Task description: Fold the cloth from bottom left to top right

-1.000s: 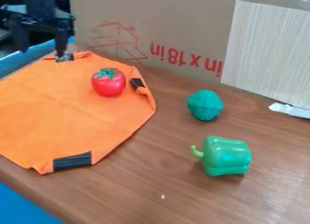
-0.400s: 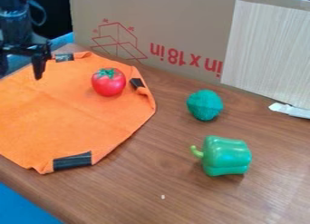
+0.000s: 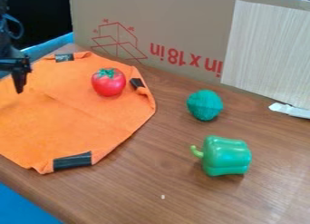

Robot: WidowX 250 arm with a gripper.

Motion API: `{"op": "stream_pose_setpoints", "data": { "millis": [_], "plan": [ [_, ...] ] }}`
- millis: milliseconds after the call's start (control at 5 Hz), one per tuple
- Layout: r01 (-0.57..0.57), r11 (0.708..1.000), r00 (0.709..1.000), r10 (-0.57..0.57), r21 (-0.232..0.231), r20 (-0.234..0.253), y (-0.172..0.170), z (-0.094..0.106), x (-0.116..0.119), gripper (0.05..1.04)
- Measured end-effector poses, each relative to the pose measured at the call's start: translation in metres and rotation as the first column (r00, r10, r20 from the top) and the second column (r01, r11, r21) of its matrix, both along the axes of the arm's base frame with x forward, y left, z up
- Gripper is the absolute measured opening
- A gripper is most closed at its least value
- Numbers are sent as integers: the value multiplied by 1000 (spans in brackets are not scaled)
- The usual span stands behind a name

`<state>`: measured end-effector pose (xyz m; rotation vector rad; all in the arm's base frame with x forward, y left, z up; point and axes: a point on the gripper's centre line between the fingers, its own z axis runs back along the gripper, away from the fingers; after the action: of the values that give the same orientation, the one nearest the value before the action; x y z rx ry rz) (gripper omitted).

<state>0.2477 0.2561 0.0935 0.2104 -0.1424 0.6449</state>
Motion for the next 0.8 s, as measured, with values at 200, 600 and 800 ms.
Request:
{"op": "stream_pose_setpoints", "data": {
  "millis": [200, 600, 800],
  "plan": [
    [-7, 999, 1000, 8, 37, -6, 15, -8, -11, 999],
    [-20, 998, 1000, 19, 65, 7, 28, -24, -32, 999],
    [-20, 998, 1000, 21, 67, -15, 30, -31, -34, 999]
  ]
}}
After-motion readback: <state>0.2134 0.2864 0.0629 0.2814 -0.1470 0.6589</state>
